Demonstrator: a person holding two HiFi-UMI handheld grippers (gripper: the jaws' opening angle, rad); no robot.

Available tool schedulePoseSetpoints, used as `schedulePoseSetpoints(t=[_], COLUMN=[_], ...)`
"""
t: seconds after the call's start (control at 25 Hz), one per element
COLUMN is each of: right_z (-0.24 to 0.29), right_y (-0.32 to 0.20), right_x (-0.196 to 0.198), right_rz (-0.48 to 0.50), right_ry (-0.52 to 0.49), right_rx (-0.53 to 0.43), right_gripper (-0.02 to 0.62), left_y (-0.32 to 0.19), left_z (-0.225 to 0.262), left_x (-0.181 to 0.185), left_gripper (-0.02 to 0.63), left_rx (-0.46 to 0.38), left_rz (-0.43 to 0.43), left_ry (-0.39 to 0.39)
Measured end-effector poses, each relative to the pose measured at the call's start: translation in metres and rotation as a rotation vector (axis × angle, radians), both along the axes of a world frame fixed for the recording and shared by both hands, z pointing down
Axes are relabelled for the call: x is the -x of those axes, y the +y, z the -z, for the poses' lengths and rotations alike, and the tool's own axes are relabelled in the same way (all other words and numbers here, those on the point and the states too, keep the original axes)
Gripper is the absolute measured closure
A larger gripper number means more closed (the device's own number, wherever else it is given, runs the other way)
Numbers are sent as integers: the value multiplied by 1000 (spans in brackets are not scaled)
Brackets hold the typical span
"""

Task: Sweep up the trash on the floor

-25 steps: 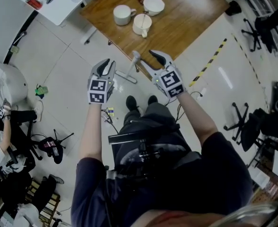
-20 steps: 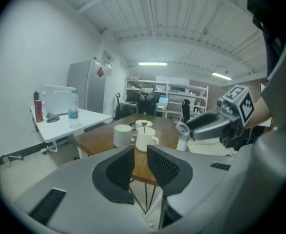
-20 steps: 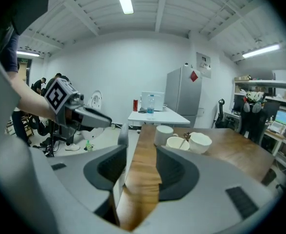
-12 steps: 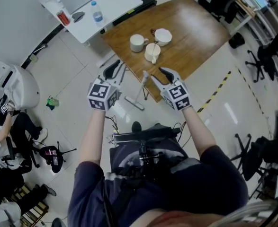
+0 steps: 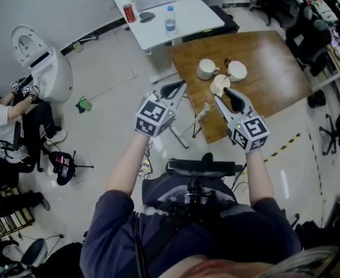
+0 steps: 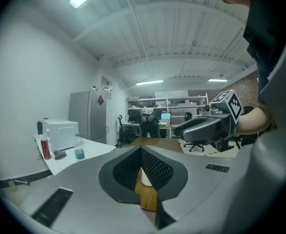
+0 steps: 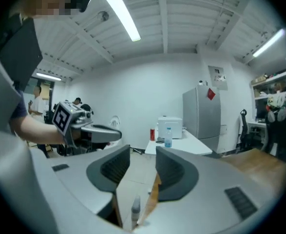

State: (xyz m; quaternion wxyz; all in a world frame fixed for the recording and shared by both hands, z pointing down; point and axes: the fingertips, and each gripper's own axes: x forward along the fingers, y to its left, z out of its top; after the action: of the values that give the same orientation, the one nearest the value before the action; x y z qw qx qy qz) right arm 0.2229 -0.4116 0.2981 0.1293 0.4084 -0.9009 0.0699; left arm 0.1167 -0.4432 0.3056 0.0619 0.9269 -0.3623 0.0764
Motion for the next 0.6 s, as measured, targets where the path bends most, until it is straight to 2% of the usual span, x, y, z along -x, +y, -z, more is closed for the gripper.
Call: schedulePoseSetpoints(t=[0.08, 0.16, 0.24, 0.28, 0.4, 0.6], right_z=[4, 1, -5, -7, -8, -2], right_y=[-8, -20, -32, -37, -44, -55], right_x=[1, -2, -9, -11, -18, -29], right_rz=[54, 103, 152, 187, 314, 477], right_ry=[-49, -54, -54, -65, -89, -101], right_rx=[13, 12, 15, 24, 54, 56], right_gripper=[427, 430, 430, 430, 430, 430], left_y=[-2, -7, -11, -11, -3, 3], left_z=[-7, -20, -31, -32, -19, 12], left_x=[5, 9, 17, 21, 23, 9], left_gripper=[606, 606, 606, 606, 606, 606], left_rx=[39, 121, 188, 195, 162, 83], left_rz=[42, 104, 204, 261, 413, 562], left_ry=[8, 15, 23, 27, 38, -16])
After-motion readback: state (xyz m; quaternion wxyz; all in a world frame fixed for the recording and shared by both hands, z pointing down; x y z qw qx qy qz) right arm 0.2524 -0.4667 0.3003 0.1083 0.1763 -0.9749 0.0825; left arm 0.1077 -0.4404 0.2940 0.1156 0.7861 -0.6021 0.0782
